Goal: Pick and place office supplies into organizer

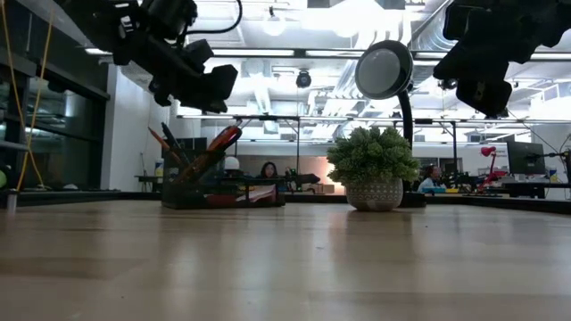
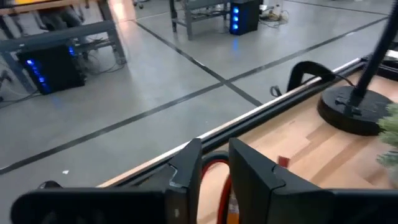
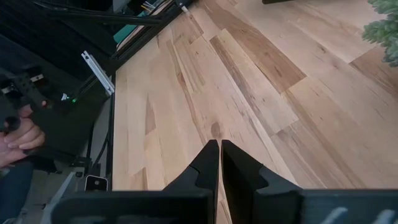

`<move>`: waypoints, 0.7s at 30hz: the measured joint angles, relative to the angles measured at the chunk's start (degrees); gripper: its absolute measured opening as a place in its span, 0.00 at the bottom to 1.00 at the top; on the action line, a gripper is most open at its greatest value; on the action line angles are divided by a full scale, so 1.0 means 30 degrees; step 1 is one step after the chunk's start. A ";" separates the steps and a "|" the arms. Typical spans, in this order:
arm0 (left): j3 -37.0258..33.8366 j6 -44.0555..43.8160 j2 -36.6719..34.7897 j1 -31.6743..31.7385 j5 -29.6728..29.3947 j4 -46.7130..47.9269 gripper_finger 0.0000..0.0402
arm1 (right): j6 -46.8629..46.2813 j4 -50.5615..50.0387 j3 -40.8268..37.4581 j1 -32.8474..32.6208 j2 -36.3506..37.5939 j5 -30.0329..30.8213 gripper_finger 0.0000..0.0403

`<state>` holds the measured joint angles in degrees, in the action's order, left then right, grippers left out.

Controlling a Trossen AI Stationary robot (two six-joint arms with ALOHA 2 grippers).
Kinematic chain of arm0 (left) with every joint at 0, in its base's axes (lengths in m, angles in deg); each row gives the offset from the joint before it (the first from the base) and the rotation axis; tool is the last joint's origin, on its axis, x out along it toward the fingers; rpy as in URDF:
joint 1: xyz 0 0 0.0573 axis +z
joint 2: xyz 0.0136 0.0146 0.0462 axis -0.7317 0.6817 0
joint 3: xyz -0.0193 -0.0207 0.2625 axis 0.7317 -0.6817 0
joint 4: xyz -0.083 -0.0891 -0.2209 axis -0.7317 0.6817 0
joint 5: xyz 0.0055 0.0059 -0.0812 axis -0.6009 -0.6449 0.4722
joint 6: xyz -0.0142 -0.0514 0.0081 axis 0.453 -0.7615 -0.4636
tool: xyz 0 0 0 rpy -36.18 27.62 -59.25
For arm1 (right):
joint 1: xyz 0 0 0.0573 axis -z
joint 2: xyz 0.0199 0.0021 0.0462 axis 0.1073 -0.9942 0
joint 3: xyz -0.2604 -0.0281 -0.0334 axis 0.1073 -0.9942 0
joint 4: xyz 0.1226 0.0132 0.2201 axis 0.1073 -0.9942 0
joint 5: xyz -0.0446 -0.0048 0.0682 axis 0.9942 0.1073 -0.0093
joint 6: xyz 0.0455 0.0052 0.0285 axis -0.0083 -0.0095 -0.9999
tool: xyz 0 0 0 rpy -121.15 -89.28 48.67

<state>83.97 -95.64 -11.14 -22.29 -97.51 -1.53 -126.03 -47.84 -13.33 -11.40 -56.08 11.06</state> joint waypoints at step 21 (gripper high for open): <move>0.0005 0.0281 -0.3459 -0.9025 0.0344 -0.0559 0.25 | 0.0911 -0.0790 -0.0004 -0.0626 0.0000 0.1150 0.03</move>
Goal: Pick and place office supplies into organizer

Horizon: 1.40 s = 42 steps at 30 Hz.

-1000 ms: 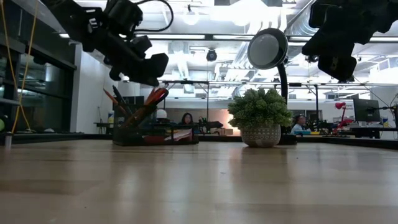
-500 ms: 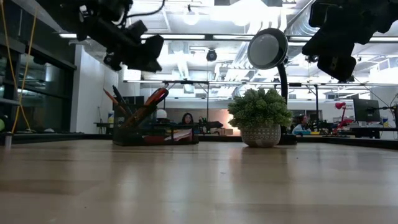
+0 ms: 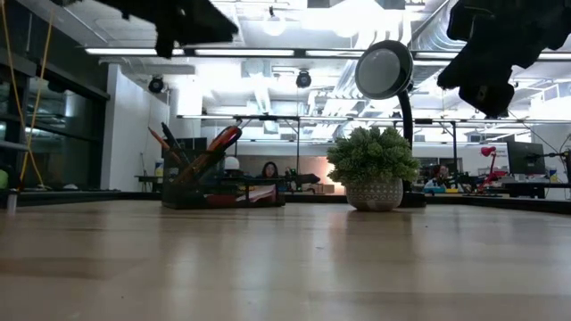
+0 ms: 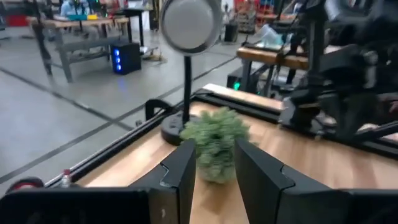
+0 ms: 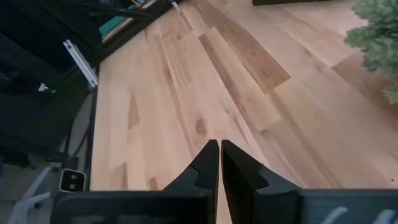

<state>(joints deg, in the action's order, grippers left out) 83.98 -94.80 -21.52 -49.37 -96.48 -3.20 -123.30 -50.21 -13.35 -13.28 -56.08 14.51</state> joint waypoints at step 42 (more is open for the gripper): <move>-0.9506 0.4613 -1.3120 0.5659 0.9897 -0.5683 0.00 | -0.4064 -0.1493 0.0000 -0.1188 -0.0517 0.0893 0.03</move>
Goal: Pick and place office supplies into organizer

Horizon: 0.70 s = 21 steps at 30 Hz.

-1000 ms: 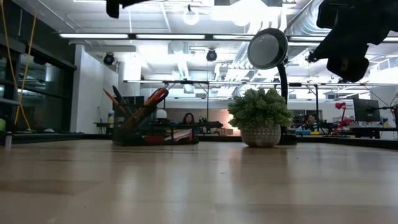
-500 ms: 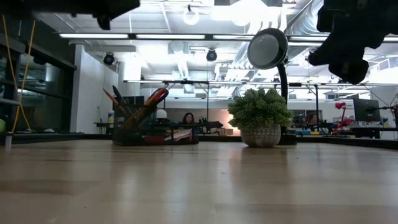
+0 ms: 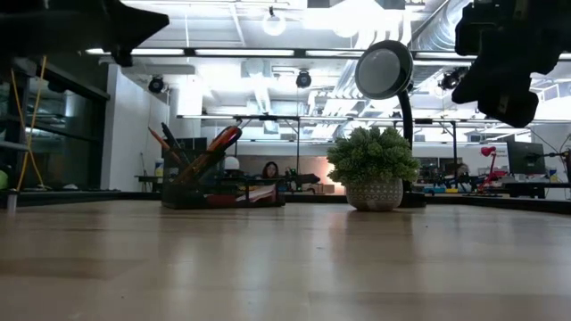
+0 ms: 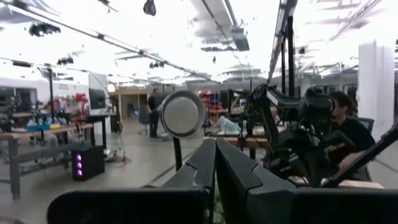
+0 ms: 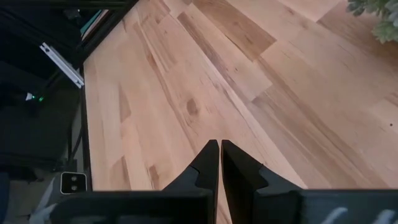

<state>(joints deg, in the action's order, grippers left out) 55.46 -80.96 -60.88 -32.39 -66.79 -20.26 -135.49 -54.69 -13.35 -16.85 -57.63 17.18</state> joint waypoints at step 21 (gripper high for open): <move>-0.2063 0.0785 -0.6109 -0.0007 0.0348 0.1020 0.00 | -0.1023 -0.0001 0.0000 0.0044 0.0000 -0.0178 0.03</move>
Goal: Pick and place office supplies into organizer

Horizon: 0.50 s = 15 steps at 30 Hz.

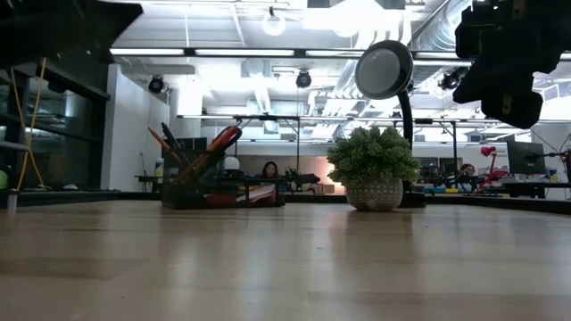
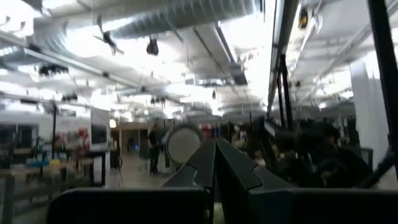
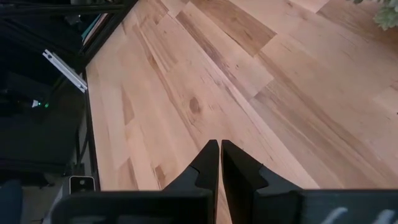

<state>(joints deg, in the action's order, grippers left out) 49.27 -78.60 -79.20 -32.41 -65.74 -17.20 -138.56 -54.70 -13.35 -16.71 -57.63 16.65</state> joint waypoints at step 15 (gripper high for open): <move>0.0036 0.0600 -0.1433 0.0000 0.2029 0.1634 0.00 | -0.0181 -0.0007 0.0000 0.0000 0.0007 0.0275 0.03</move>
<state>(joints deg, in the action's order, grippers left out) 49.38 -76.80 -83.50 -32.41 -59.66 -12.29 -139.10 -54.72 -13.35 -16.71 -57.61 17.48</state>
